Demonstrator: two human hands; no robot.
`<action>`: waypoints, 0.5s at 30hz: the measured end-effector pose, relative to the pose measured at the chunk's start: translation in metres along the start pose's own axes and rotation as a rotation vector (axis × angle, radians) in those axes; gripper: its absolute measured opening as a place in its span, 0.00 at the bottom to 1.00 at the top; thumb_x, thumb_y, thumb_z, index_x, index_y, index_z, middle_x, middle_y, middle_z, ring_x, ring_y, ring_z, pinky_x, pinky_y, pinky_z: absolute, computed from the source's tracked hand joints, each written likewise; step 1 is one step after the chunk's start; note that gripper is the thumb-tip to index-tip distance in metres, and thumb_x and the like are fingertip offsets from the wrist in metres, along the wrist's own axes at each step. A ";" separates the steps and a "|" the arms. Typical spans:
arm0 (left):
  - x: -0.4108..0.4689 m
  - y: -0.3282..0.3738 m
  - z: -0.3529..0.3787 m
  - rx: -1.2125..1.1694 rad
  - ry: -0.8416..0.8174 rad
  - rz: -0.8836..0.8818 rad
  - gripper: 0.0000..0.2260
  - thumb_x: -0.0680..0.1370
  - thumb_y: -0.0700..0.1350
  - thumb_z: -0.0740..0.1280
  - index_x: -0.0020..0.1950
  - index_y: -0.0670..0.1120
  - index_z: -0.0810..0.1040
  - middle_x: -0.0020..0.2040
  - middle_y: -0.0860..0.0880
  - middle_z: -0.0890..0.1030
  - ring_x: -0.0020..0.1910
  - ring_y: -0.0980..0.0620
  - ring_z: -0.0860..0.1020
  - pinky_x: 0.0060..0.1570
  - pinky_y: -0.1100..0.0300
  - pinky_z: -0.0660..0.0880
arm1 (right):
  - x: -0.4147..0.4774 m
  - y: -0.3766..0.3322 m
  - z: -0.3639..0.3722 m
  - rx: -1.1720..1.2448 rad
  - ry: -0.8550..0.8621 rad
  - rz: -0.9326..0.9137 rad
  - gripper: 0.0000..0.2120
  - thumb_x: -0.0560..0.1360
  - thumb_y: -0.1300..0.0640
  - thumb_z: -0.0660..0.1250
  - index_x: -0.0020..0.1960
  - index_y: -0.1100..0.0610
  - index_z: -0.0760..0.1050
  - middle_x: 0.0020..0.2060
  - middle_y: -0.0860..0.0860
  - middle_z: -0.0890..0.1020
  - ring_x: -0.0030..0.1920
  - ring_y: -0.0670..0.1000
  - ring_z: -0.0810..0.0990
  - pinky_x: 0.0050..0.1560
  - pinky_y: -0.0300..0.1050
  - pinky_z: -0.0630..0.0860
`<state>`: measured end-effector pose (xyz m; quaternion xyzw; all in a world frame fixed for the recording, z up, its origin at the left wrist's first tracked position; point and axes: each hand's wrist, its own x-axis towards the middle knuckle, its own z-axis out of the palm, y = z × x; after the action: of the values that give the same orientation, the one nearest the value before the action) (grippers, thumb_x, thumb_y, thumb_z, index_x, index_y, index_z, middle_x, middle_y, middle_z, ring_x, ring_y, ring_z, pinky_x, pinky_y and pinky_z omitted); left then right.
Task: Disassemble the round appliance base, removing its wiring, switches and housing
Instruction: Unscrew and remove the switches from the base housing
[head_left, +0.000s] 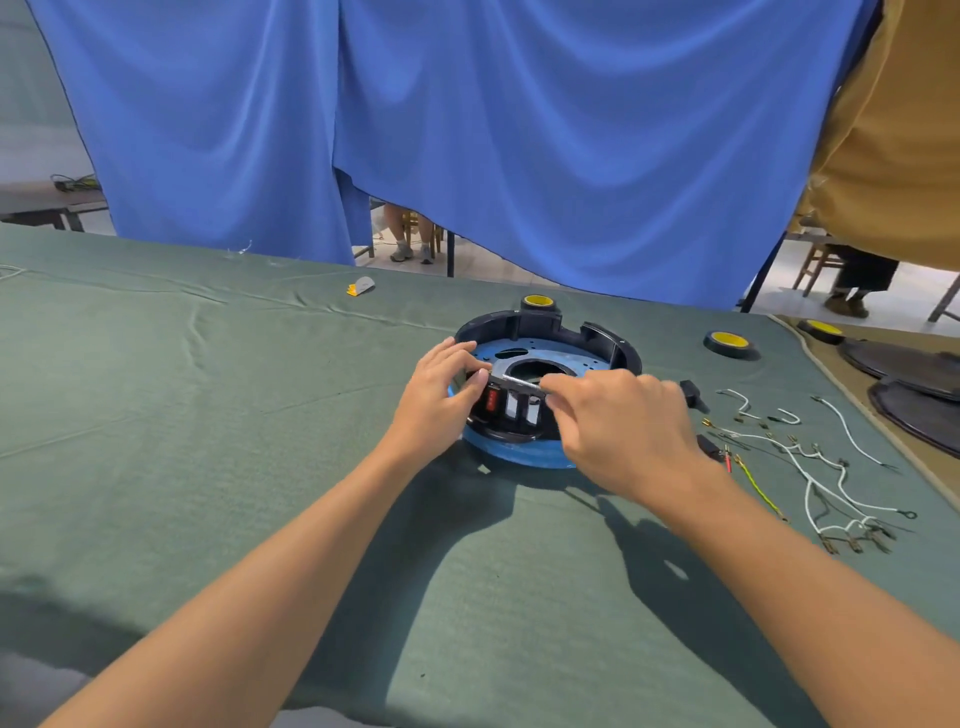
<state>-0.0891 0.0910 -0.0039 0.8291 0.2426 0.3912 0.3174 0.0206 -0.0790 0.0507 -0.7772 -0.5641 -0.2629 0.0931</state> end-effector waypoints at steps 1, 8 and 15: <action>0.002 0.001 -0.001 -0.030 -0.016 -0.013 0.08 0.81 0.45 0.63 0.47 0.45 0.80 0.64 0.56 0.74 0.71 0.56 0.64 0.64 0.64 0.58 | 0.005 0.005 -0.002 -0.046 -0.020 -0.007 0.09 0.80 0.50 0.55 0.48 0.48 0.74 0.33 0.47 0.73 0.32 0.56 0.71 0.30 0.41 0.58; 0.016 0.001 -0.011 0.062 -0.051 0.011 0.08 0.81 0.46 0.65 0.51 0.46 0.84 0.54 0.58 0.79 0.62 0.53 0.68 0.56 0.65 0.60 | 0.028 0.013 -0.017 -0.178 -0.074 -0.179 0.09 0.79 0.52 0.59 0.50 0.43 0.78 0.34 0.46 0.71 0.37 0.53 0.74 0.28 0.40 0.52; 0.011 -0.002 -0.001 0.072 0.035 0.068 0.09 0.79 0.49 0.67 0.54 0.50 0.85 0.51 0.59 0.77 0.58 0.54 0.67 0.58 0.65 0.63 | 0.048 0.009 -0.030 -0.207 -0.109 -0.289 0.15 0.80 0.53 0.59 0.57 0.37 0.78 0.39 0.45 0.78 0.43 0.54 0.76 0.40 0.47 0.58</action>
<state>-0.0836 0.0998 0.0012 0.8408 0.2336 0.4073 0.2695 0.0310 -0.0551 0.1021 -0.7067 -0.6438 -0.2878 -0.0570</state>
